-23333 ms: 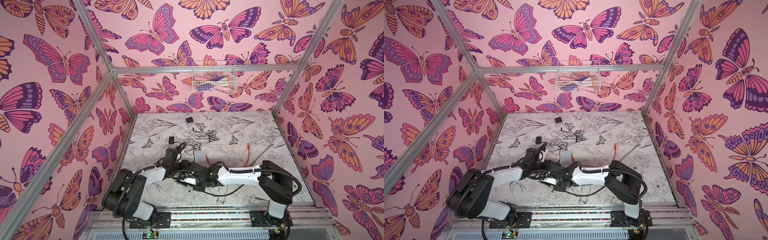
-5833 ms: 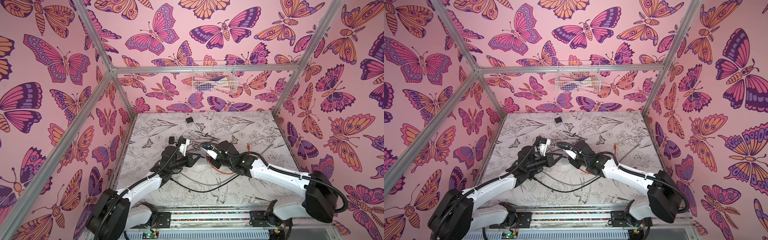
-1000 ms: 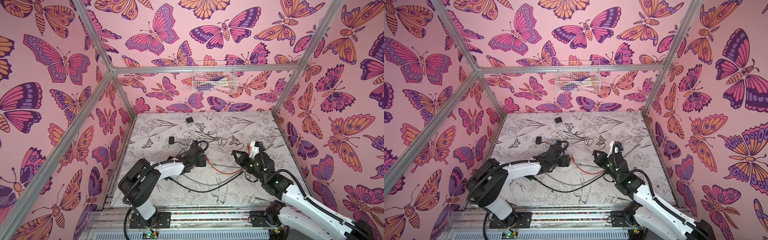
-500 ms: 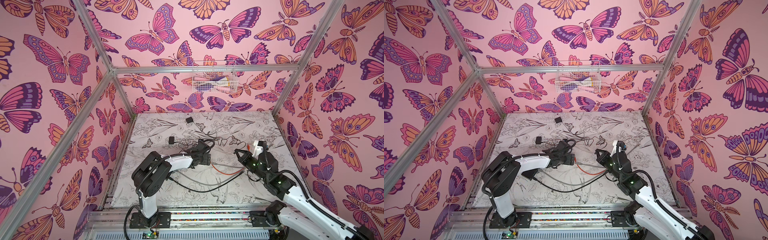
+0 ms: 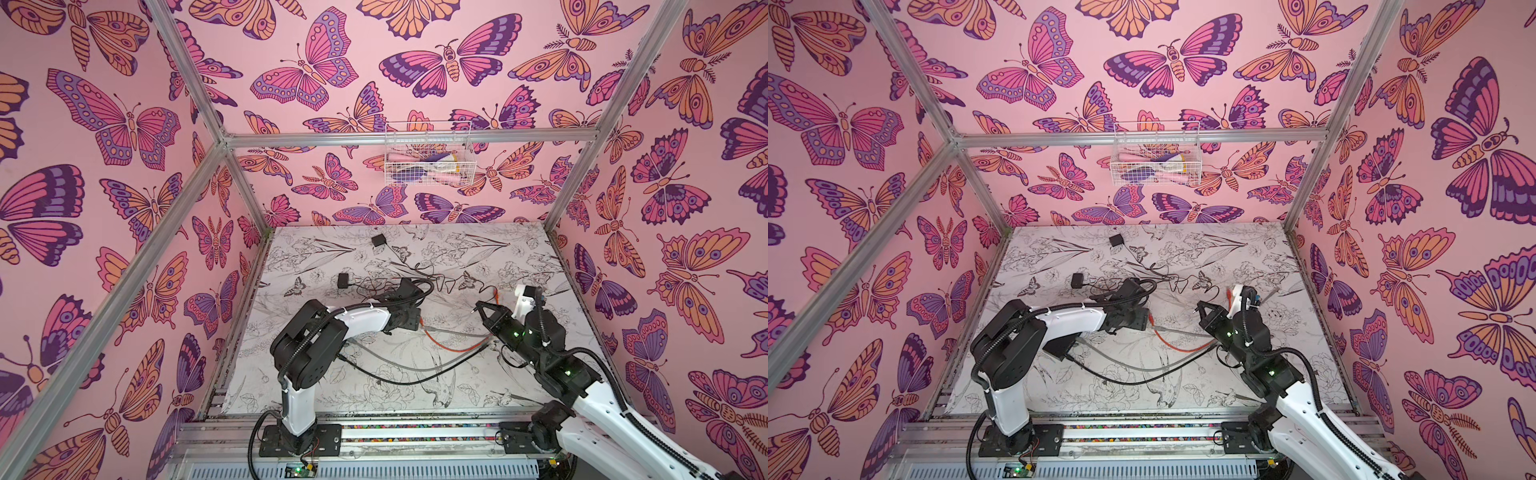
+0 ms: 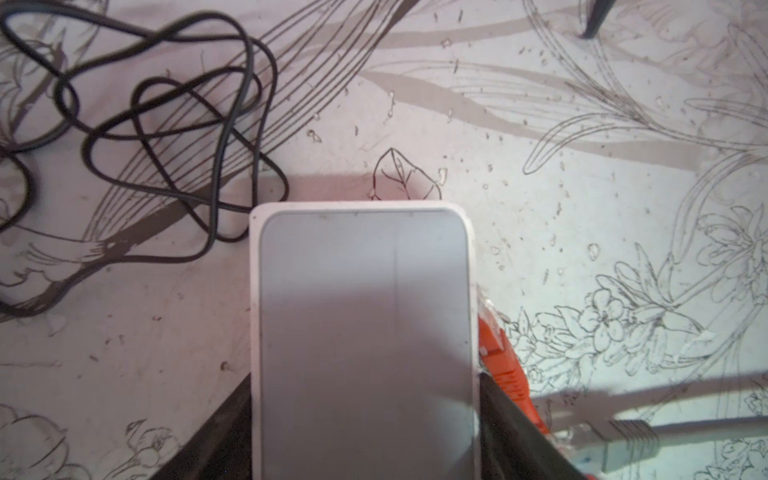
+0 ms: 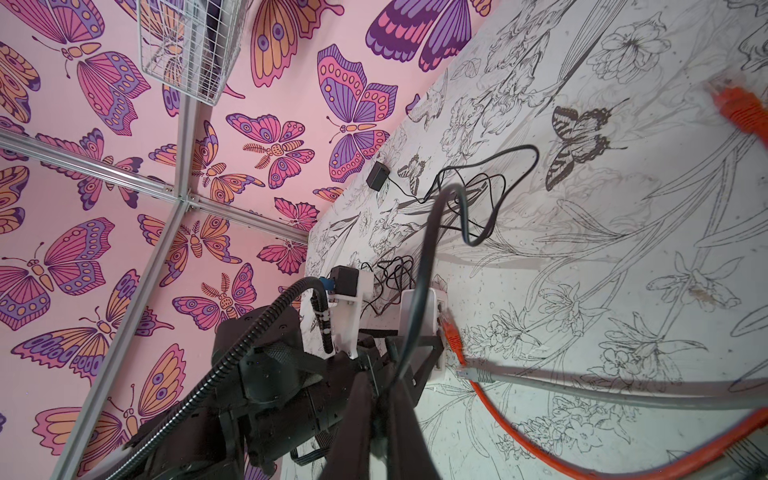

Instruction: Insert the plug into the switch port

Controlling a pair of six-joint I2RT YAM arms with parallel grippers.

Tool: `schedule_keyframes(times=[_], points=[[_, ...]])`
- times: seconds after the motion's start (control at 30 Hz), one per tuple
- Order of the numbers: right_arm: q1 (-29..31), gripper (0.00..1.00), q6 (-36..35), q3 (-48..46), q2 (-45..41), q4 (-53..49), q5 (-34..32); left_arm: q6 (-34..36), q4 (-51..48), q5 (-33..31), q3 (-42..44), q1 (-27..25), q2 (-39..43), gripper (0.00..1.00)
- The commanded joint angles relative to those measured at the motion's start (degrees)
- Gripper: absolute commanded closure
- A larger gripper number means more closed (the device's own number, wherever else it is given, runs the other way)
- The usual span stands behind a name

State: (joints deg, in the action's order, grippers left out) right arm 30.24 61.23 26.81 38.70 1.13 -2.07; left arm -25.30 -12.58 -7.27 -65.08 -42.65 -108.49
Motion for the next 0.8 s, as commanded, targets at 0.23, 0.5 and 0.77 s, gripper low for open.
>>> schedule_keyframes(times=[0.23,0.5,0.77], points=[[-1.3,1.0,-1.8,0.2,-2.8,-3.7,-0.1,6.6,-12.3,3.1,-2.8,-0.1,-5.3,0.25],[-1.5,1.0,-1.9,0.4,-4.0,-5.0,-0.3,9.0,-17.0,5.7,-6.5,0.3,-9.0,0.21],[-1.7,1.0,-5.5,1.6,-4.8,-6.1,-0.7,10.5,-15.7,6.0,-4.8,0.7,-5.1,0.81]])
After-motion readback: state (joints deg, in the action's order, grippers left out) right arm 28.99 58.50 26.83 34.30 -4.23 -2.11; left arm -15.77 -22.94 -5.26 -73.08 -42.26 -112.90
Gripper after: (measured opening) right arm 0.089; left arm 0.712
